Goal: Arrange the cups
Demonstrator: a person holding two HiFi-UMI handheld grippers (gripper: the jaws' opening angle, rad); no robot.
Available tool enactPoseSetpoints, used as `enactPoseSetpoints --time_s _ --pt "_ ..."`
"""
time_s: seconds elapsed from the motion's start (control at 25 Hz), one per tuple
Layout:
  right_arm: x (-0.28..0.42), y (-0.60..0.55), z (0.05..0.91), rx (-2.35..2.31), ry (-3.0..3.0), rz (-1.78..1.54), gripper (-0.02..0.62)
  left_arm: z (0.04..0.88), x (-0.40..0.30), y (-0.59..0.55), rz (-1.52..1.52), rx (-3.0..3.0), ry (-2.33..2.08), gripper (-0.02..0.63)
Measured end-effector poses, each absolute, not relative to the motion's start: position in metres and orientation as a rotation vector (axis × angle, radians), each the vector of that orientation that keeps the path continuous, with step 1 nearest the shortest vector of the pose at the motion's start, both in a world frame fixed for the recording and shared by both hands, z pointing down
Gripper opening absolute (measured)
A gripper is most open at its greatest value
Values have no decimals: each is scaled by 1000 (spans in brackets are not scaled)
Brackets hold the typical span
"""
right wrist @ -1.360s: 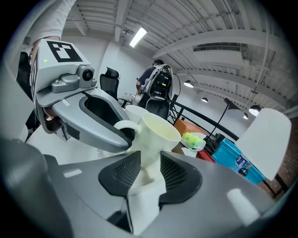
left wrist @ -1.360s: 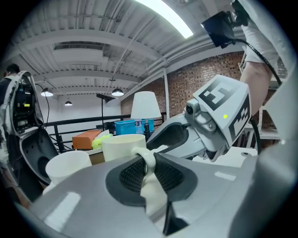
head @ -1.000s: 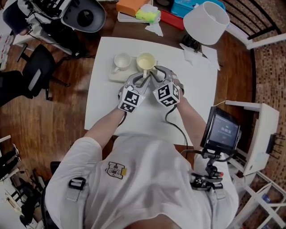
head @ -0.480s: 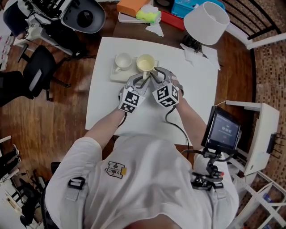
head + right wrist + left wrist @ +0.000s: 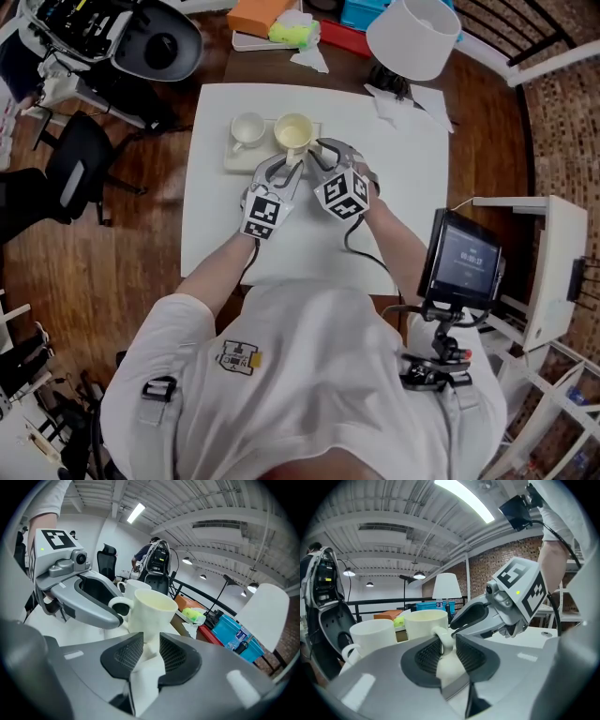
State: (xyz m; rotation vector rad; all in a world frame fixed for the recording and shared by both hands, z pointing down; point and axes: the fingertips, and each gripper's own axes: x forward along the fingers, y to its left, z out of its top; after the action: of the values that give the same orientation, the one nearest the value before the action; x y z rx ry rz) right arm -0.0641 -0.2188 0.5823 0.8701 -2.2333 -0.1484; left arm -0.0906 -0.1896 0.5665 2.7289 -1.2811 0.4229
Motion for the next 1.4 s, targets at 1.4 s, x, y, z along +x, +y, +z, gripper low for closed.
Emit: enactPoseSetpoints --time_s 1.4 --pt "28 51 657 1222 -2106 380 0 677 -133 79 976 2657 -740 60"
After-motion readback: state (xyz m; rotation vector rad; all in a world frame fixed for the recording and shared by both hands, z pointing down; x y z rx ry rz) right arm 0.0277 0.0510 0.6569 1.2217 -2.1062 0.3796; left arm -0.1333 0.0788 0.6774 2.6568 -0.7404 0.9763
